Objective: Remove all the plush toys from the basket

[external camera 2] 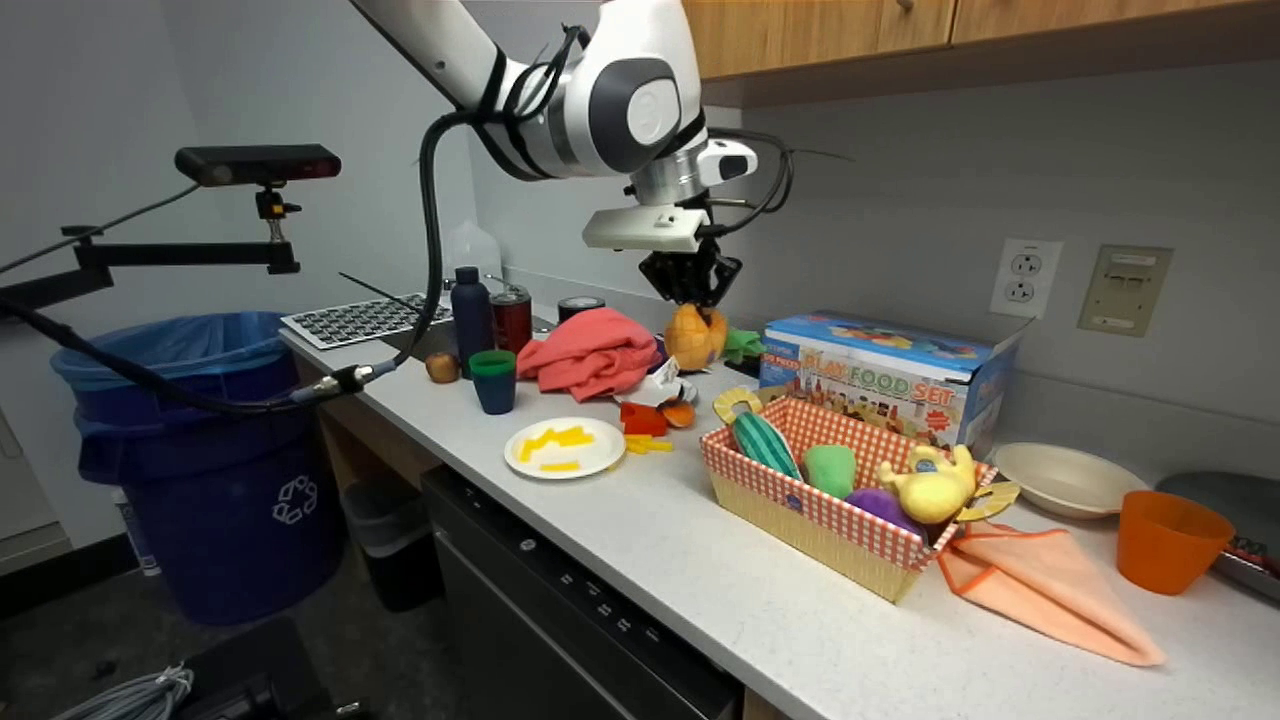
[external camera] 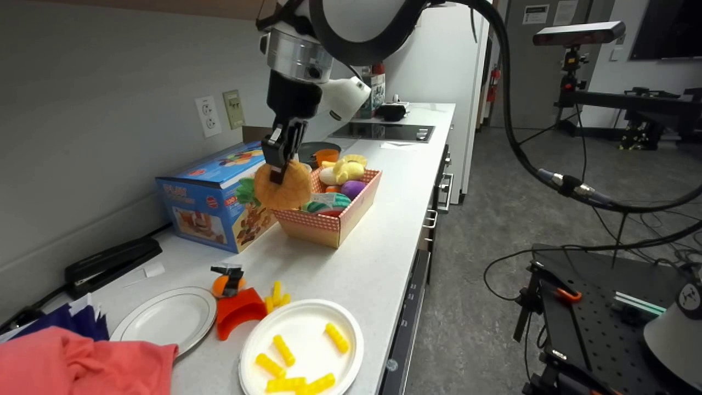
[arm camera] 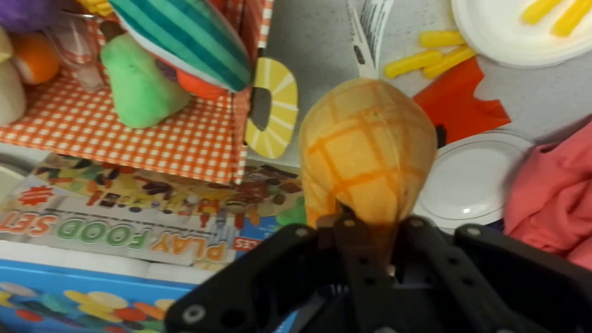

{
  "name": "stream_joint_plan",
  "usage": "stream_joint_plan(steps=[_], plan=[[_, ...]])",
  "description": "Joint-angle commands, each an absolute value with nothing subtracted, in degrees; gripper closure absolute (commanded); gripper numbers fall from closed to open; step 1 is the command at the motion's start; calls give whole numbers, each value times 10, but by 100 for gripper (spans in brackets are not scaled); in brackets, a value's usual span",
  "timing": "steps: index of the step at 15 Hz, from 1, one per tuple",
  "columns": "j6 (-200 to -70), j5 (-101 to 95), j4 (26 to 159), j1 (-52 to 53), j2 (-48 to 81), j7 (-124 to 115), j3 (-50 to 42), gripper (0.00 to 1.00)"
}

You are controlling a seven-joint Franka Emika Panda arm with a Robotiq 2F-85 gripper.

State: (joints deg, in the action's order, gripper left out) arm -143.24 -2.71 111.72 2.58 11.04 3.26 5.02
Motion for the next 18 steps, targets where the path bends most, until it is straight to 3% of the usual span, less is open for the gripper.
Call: stream_joint_plan(steps=[1,7,8,9,17,18], plan=[[-1451,-26,1115,41,136,63,62,96],[-1467,-45,1098,50,187,65,57,96],[-1466,-47,1096,49,192,65,55,72],[-1466,-49,1094,48,196,65,54,60],[-1461,-40,1091,36,188,72,49,1],[-1459,-39,1091,34,185,74,48,0]])
